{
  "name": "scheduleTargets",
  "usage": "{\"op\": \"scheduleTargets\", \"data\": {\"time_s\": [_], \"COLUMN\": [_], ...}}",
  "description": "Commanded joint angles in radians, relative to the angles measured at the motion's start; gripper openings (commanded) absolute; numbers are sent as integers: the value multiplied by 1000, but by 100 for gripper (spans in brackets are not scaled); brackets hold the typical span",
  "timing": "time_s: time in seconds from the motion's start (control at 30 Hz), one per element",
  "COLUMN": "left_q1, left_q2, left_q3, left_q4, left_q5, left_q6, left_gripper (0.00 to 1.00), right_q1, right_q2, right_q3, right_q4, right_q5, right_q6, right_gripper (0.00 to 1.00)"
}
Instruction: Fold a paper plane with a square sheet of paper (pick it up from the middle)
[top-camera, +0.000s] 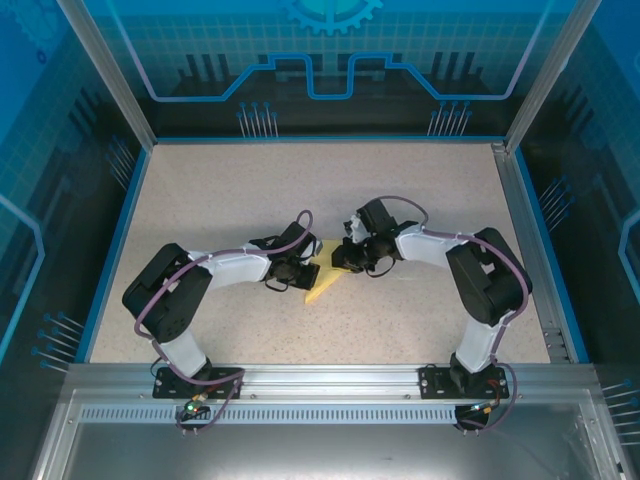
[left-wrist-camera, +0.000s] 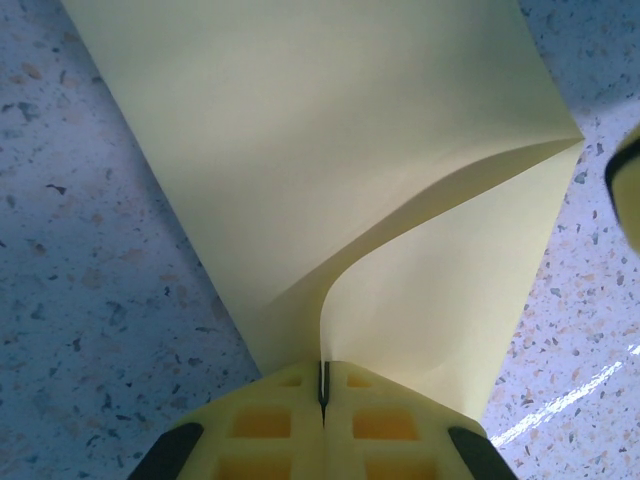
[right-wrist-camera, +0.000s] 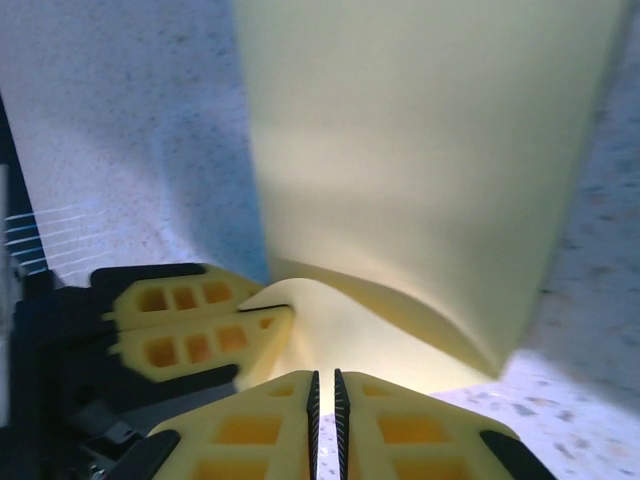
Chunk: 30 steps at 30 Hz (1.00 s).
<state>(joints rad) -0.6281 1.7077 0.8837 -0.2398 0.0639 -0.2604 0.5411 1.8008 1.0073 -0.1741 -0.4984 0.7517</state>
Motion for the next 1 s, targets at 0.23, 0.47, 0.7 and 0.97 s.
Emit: {"op": "scheduleTargets", "data": {"time_s": [0.23,0.47,0.7,0.97], "left_q1": [7,8,7,7], "left_q2": [26,0,-91,-203], "left_q3": [-29,-16,37,32], "left_q4": [-27,-48,-122,-118], "left_q5": [-13,-10,-12,127], "left_q6": [3,-5,-45,-183], "left_gripper": [1,9,30,19], "right_q1": [43,40,40,40], "right_q2": [98,148,147,146], "right_q3": [4,-16,-26,-27], "right_q4": [37,22,14,18], "right_q5": [8,33,44,49], "right_q6": [22,-2,-4,9], "right_gripper": [14,14,14,14]}}
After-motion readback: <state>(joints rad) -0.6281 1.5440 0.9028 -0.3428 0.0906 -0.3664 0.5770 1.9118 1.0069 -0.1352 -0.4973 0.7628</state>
